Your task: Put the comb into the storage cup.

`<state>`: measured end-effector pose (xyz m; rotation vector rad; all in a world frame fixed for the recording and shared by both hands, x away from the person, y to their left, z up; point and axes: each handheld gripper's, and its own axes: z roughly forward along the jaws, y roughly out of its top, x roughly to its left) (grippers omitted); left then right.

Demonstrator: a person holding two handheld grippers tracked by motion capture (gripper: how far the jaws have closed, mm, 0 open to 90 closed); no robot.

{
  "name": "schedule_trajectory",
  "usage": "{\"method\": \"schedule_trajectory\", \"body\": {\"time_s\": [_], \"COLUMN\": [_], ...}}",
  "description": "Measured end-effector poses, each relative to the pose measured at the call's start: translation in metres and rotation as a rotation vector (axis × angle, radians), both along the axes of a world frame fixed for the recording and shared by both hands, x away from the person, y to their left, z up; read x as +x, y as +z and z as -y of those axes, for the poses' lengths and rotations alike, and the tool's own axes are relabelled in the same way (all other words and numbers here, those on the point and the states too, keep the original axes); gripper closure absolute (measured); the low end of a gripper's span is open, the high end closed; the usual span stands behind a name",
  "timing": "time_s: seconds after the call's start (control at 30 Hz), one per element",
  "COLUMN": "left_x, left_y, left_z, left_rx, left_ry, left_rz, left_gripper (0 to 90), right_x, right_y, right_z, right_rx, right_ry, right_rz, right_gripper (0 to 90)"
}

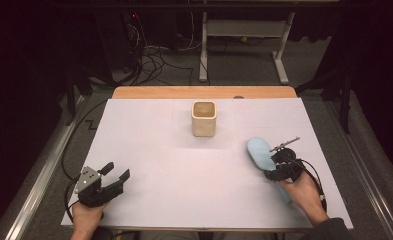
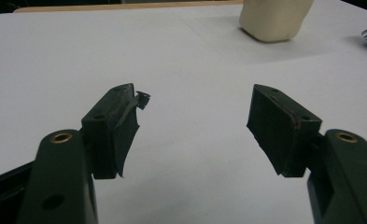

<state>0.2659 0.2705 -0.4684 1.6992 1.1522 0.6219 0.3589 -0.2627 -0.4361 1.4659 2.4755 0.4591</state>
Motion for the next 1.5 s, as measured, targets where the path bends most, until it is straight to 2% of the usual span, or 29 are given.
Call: {"method": "schedule_trajectory", "body": {"time_s": [0.33,0.57,0.7,0.8,1.0,1.5], "left_x": [0.0,0.0,0.0,0.0,0.0,-0.001], "left_y": [0.0,0.0,0.0,0.0,0.0,0.003], "left_z": [0.0,0.0,0.0,0.0,0.0,0.004], "left_rx": [0.0,-0.002,-0.002,-0.001,-0.002,0.006], "left_ry": [0.0,-0.002,0.0,0.0,0.004,-0.01], "left_rz": [0.0,0.0,0.0,0.001,0.001,0.011], "left_gripper": [33.5,33.7,33.7,33.7,33.7,33.7], "right_x": [0.002,0.002,0.0,-0.004,-0.007,-0.023], "right_y": [0.001,0.002,0.001,0.0,0.001,0.018], "right_z": [-0.002,-0.006,-0.006,-0.008,-0.006,-0.008], "right_rx": [-0.025,-0.047,-0.052,-0.062,-0.031,0.029], "right_ry": [0.017,0.036,0.049,0.064,0.067,0.108], "right_rz": [-0.006,-0.012,0.008,0.052,0.08,0.18], "right_gripper": [66.8,69.2,70.1,70.3,70.5,70.6]}}
